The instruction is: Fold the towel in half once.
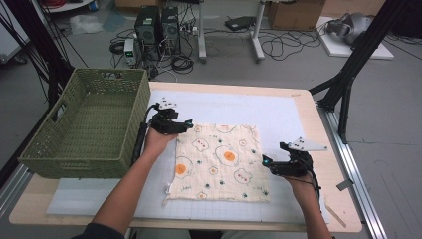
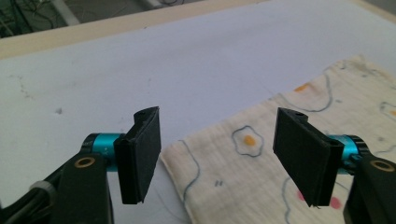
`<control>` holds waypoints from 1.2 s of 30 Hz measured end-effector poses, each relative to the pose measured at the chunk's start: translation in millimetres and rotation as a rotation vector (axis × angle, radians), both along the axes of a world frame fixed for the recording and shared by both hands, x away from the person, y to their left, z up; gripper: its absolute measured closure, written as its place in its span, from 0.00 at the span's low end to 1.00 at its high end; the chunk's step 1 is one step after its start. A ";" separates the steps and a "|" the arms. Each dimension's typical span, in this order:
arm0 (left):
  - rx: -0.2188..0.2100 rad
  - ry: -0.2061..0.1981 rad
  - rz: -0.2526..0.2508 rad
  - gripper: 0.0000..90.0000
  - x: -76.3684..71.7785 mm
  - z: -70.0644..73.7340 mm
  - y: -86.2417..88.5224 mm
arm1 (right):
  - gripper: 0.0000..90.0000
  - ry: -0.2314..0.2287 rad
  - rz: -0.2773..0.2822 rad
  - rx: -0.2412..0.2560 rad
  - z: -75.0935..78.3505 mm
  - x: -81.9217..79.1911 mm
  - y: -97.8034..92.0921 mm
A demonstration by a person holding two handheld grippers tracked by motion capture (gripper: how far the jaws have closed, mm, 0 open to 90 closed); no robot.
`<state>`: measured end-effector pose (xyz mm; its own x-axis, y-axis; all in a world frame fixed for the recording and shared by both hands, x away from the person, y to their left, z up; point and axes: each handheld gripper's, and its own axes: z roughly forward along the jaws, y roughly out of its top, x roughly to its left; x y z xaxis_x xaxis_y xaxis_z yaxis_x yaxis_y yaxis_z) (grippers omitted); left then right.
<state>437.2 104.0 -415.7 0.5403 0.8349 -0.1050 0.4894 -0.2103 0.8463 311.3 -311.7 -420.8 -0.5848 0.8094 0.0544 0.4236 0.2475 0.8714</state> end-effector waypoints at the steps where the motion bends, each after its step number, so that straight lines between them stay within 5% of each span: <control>1: 0.002 0.001 0.006 0.38 2.4 -2.6 -0.2 | 0.13 0.000 0.000 0.001 -0.1 0.0 0.0; 5: 0.052 0.044 0.025 0.40 10.3 -16.8 1.8 | 0.13 -0.002 -0.001 -0.003 -0.2 0.3 -0.9; 10: 0.035 0.066 0.066 0.43 16.4 -25.7 3.3 | 0.13 0.004 -0.003 -0.002 -0.9 -0.2 -1.9; 14: 0.076 0.092 0.037 0.48 17.8 -33.5 -1.5 | 0.13 0.005 -0.007 -0.002 -1.5 0.3 -2.0; 21: 0.145 0.057 0.028 0.60 15.5 -33.1 -3.8 | 0.13 0.016 -0.008 -0.005 -2.8 0.9 -0.8; 23: 0.153 0.045 0.002 0.71 14.1 -33.1 -5.5 | 0.13 0.012 -0.005 -0.010 -3.2 1.4 -0.5; 28: 0.145 0.047 -0.037 0.93 11.9 -32.8 -8.2 | 0.13 0.021 -0.006 -0.011 -4.0 1.2 1.4; 36: 0.080 0.074 -0.024 0.95 12.4 -31.8 -1.7 | 0.13 0.057 -0.017 -0.054 -1.0 21.1 13.5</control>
<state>449.6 102.3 -447.5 0.5531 0.8293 -0.0790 0.5440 -0.2878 0.7882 332.5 -298.2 -421.8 -0.5678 0.8220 0.0430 0.4770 0.2860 0.8311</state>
